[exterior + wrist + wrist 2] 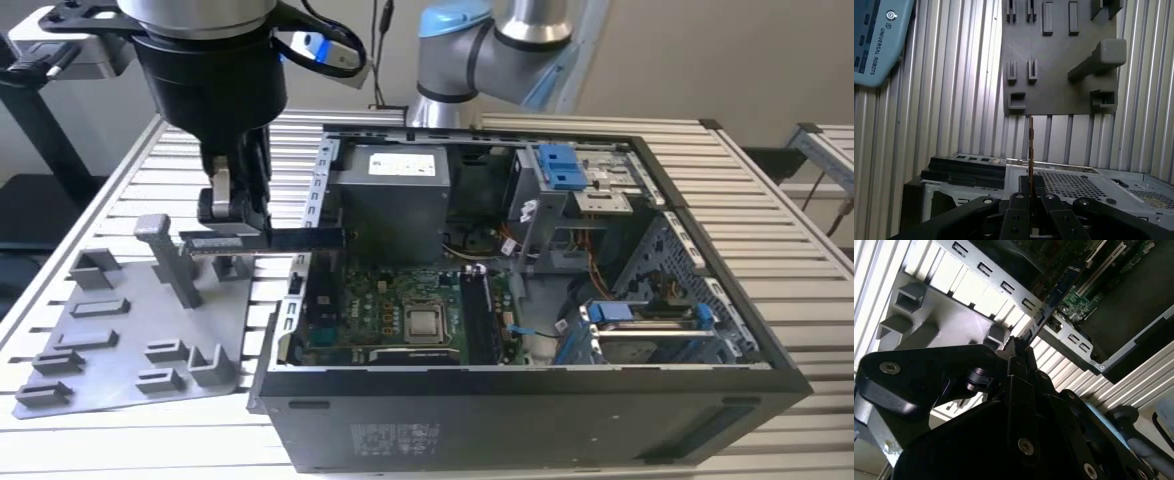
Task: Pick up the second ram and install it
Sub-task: 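Pick up the second ram and move it above second insertion slot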
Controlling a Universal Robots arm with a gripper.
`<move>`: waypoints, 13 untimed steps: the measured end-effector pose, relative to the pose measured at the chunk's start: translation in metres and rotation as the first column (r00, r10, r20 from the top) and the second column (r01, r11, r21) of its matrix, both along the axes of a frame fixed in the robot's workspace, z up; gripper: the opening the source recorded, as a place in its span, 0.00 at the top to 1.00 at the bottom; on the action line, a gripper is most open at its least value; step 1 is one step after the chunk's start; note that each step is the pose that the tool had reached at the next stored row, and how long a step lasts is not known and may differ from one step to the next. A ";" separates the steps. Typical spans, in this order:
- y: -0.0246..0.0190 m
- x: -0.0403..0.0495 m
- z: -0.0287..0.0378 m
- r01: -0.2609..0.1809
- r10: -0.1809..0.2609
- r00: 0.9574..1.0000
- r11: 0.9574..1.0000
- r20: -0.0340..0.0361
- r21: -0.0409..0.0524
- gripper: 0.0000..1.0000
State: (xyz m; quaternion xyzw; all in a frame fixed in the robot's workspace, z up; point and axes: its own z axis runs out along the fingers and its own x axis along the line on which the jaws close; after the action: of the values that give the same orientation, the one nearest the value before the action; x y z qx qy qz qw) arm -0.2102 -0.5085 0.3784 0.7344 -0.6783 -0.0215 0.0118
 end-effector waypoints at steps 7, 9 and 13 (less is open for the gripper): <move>0.0000 0.0163 0.0000 0.000 0.000 1.000 1.000 0.000 0.000 0.85; 0.0000 0.0216 -0.0001 0.000 0.000 1.000 1.000 0.000 0.000 0.85; 0.0000 0.0325 -0.0001 0.000 0.000 1.000 1.000 0.000 0.000 0.85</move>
State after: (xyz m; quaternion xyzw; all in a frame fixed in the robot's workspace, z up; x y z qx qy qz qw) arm -0.1777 -0.5085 0.3783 0.7344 -0.6783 -0.0216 0.0118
